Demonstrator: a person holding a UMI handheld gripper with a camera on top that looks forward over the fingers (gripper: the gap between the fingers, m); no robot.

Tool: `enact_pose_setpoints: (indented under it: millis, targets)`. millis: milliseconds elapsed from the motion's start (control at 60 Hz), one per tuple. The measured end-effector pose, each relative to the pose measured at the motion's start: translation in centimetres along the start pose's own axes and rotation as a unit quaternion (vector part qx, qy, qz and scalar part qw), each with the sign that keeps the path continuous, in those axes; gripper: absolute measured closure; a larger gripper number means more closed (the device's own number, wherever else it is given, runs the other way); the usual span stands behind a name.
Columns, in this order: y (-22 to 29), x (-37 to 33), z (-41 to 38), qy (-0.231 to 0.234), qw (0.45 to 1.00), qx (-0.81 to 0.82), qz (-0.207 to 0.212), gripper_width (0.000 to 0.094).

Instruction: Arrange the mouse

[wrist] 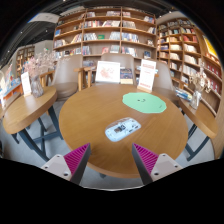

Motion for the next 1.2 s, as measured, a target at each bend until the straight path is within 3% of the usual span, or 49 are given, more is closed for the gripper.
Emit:
enact_pose_setpoints:
  millis: [1033,1150,1183,1200]
  targets:
    - [10.1,11.3,-1.5,0.022,0.999,0.011,-0.026,0.0106]
    - [10.3,11.5,-1.6,0.024,0.999,0.009,-0.027,0.0138]
    - [10.4,11.6,-1.6,0.025,0.999,0.008,-0.024,0.0187]
    - [10.5,11.7,-1.6,0.025,0.999,0.006,-0.023,0.0253]
Point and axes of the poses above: the point between the fingertips, and its own axes, seen from behind it with the camera up: z to the right, y up, x forward, the way the camera looks, the point moved 8 cm from there along -x, backward, against the way the camera looks, and after that the axes turned 8 degrees about -z, right-handed, at the moved point
